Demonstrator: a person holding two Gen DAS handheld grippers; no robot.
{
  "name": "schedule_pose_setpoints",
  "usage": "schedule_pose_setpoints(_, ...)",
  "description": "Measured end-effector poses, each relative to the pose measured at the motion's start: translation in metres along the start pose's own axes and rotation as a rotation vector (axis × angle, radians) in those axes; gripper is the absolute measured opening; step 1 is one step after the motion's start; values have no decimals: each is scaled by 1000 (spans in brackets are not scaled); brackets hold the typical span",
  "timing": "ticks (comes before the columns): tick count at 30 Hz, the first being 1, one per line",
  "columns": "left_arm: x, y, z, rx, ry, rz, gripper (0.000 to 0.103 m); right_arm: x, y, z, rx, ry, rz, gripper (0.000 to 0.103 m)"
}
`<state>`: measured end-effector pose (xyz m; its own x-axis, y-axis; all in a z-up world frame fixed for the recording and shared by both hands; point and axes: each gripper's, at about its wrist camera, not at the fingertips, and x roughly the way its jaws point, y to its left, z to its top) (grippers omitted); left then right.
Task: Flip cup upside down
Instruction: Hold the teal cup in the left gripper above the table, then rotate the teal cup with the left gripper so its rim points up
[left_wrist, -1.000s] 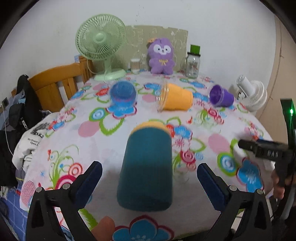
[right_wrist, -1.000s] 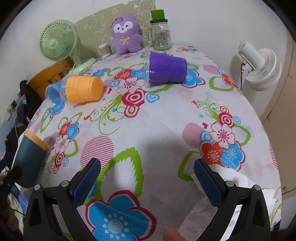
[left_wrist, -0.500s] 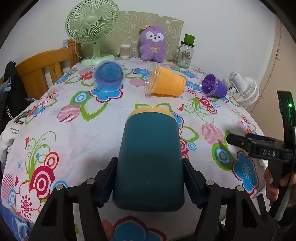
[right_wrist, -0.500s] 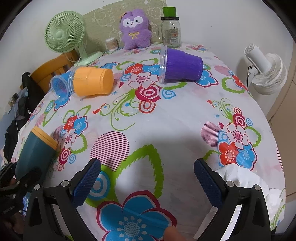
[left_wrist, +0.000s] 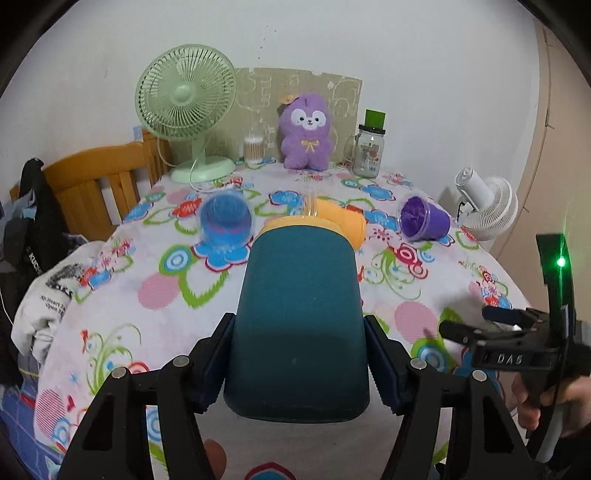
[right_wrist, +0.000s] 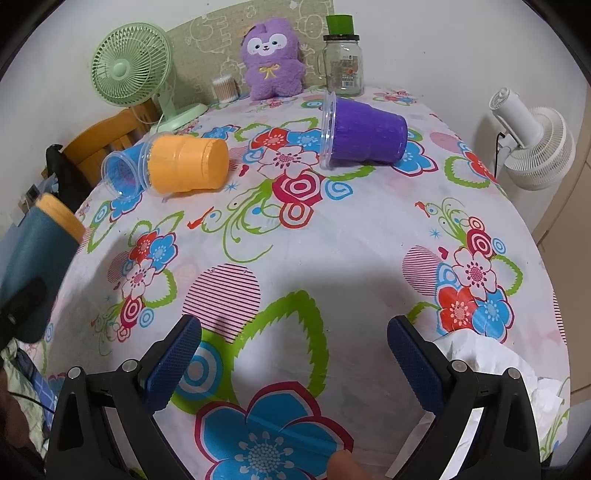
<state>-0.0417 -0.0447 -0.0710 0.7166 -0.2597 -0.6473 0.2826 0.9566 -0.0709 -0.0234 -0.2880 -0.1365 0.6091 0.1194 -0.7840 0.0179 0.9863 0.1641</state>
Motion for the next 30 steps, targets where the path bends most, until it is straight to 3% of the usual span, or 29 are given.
schedule_pose_setpoints(30, 0, -2, 10, 9, 20, 8, 69, 1, 3, -3, -12, 10, 13, 102)
